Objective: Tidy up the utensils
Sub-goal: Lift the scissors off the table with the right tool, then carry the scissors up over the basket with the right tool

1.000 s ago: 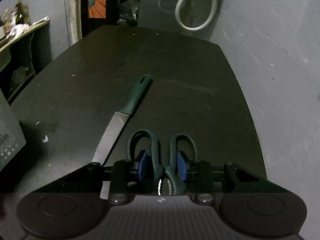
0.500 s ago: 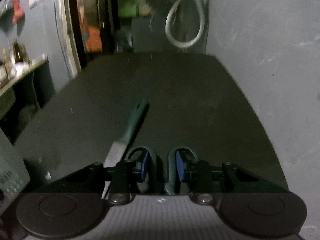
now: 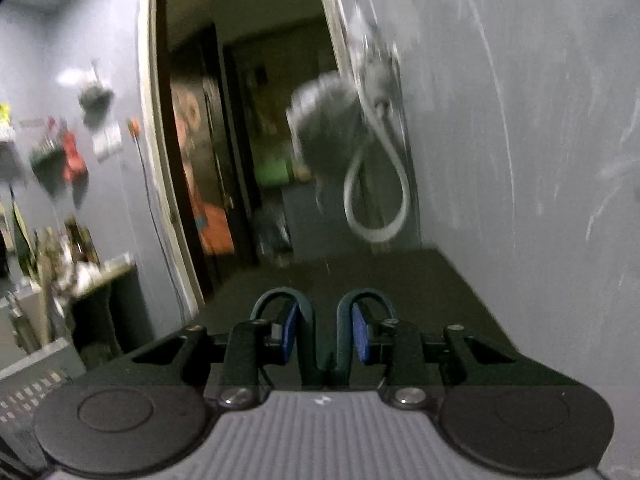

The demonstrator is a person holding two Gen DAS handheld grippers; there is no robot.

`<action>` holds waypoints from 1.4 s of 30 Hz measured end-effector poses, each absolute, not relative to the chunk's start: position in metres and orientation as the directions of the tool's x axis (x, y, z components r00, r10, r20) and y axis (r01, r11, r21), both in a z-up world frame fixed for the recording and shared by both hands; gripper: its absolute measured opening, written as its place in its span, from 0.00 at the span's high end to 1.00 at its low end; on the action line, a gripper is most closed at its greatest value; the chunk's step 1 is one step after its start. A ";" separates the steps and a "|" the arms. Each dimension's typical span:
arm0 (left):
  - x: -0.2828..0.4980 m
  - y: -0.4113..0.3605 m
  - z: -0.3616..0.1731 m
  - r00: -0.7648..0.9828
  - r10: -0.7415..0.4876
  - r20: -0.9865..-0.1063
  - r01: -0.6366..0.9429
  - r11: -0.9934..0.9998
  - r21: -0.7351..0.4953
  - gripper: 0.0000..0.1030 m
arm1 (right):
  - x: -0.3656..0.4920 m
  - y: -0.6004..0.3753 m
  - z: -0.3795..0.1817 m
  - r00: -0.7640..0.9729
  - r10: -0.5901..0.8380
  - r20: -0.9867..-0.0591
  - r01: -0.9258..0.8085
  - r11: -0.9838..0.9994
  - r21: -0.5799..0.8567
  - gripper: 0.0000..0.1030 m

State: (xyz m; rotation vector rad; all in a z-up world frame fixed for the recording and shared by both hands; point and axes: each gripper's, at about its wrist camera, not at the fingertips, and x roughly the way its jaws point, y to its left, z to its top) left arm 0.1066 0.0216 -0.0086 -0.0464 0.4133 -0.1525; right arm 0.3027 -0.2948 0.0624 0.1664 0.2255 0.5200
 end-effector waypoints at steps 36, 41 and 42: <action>0.105 0.019 -0.008 0.905 -0.145 -0.400 0.132 0.989 -0.061 0.22 | 0.220 -0.274 0.050 0.891 0.443 0.101 -0.451 0.889 0.080 0.61; 0.104 0.018 -0.007 0.905 -0.143 -0.400 0.130 0.990 -0.060 0.22 | 0.230 -0.273 0.074 0.897 0.435 0.075 -0.441 0.892 0.097 0.61; 0.105 0.018 -0.007 0.905 -0.142 -0.401 0.130 0.990 -0.059 0.22 | 0.231 -0.273 0.080 0.897 0.437 0.073 -0.443 0.891 0.104 0.61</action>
